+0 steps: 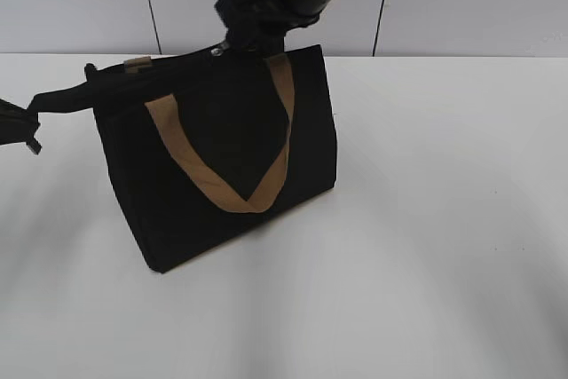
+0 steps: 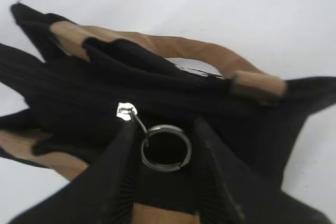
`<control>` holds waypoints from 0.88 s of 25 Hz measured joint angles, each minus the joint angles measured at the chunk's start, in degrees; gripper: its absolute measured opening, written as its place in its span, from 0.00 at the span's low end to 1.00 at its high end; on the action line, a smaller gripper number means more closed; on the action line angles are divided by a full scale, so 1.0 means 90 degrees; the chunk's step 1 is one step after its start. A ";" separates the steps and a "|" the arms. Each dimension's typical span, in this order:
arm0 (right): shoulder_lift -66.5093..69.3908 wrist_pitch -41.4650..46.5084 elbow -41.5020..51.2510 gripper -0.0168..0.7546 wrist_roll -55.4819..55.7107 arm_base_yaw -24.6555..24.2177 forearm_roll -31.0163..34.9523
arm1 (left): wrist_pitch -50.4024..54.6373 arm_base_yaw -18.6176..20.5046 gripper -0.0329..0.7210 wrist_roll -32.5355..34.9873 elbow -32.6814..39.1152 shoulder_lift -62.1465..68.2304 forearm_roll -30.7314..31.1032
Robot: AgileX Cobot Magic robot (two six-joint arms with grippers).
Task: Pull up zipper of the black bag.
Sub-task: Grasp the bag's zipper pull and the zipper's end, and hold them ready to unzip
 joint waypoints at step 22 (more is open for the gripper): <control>-0.0041 0.0475 0.0013 0.53 -0.0769 -0.1258 0.0637 | 0.0069 0.0003 0.34 -0.0028 -0.0006 0.0000 -0.0682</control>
